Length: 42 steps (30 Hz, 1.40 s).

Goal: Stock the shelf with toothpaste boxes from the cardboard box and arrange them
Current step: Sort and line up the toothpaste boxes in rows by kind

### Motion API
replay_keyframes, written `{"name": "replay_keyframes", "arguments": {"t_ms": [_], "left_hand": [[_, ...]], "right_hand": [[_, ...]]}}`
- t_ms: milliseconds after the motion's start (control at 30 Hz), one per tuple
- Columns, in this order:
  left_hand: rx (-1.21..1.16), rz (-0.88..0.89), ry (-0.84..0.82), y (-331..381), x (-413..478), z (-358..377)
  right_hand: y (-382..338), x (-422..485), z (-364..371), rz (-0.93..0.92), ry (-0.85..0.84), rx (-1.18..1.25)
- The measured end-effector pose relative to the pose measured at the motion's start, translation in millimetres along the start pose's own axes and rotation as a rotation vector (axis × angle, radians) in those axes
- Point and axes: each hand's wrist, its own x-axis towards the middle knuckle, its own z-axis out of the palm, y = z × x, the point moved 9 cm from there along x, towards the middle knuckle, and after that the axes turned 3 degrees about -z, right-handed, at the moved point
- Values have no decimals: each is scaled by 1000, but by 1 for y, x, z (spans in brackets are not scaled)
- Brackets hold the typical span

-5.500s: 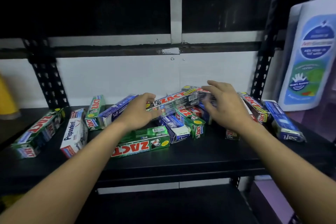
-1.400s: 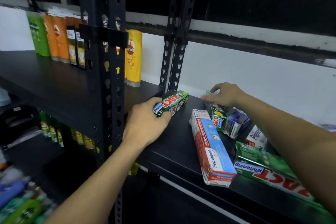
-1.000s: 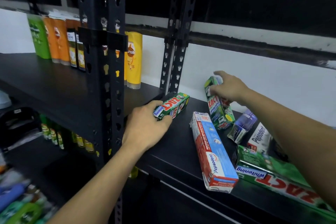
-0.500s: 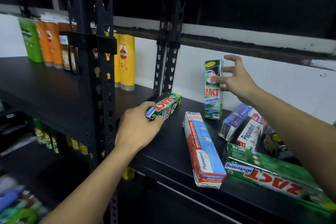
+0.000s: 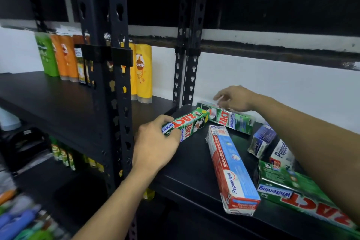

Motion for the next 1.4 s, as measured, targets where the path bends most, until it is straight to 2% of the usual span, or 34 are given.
{"name": "replay_keyframes", "arguments": {"t_ms": [133,233,333,433,567,700,867,1133,1400], "left_hand": [[1,1,-2,0,0,1],[-13,3,2,0,0,0],[-10,1,4,0,-1,0],[-10,5,-2,0,-1,0],[-22,23,-21,0,2,2],[-31,30,-32,1,2,4],[-15,44,-65,3,4,7],[15,74,-87,6,4,10],[-1,64,-85,2,7,12]], "right_hand": [[17,-10,0,55,-3,-66],[19,-21,-7,53,14,-30],[20,-36,-3,81,-131,3],[23,-41,2,105,-207,-113],[38,-37,5,175,-174,-68],[50,-37,-5,225,-68,-265],[66,-52,4,312,-165,-275],[53,-40,8,233,-64,-194],[42,-22,13,177,-14,-217]]}}
